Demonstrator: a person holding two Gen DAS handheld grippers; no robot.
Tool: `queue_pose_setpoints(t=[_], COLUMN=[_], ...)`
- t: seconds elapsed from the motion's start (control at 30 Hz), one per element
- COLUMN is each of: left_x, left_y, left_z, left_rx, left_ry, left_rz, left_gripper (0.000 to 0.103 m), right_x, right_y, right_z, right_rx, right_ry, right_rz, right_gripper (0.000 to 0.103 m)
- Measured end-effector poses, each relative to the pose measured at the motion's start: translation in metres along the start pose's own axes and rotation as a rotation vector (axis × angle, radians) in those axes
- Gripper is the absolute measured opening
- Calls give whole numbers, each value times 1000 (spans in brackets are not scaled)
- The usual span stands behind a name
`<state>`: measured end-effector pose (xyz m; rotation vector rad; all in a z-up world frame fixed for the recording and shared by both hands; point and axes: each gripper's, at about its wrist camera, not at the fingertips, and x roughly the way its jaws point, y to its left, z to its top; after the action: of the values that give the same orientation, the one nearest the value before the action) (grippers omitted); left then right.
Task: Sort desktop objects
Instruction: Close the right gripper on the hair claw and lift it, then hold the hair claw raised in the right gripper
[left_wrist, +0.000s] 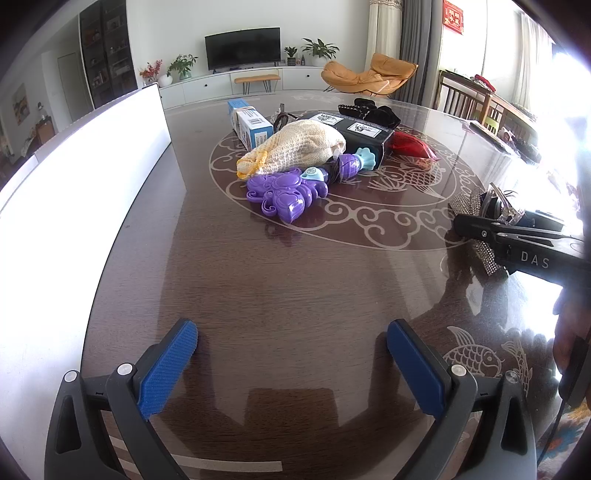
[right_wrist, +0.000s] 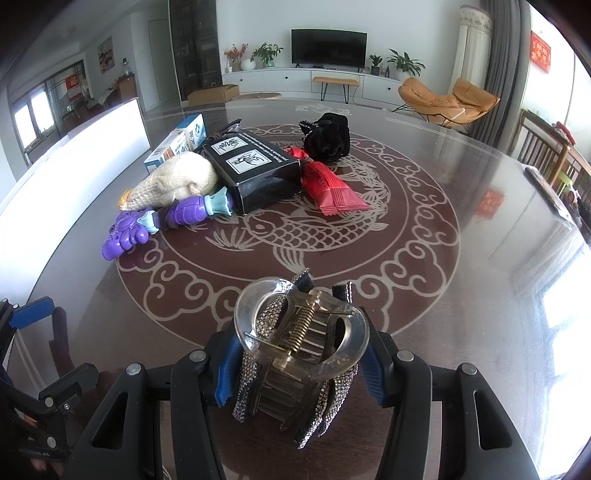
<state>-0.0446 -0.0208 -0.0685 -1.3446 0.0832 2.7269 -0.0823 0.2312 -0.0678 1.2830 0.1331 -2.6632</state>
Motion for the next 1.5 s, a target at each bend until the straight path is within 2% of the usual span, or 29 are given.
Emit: queue_pose_setpoints(t=[0.23,0.37,0.8,1.33,1.5], left_x=[0,0,0,0,0], left_y=[0,0,0,0,0], left_z=[0,0,0,0,0], left_rx=[0,0,0,0,0], left_ry=[0,0,0,0,0], left_rz=[0,0,0,0,0], left_gripper=[103,103,103,103,103], right_x=[-1,3,8,8,8], right_y=[-12,-7,-7,-7,-7], right_z=[0,1,-1,-1,-2], right_rx=[19,-8,-1,0,3], right_ry=[0,16,37,37,41], right_rz=[11,2,-1,-4,-5], right_gripper=[58,77,95,95,99])
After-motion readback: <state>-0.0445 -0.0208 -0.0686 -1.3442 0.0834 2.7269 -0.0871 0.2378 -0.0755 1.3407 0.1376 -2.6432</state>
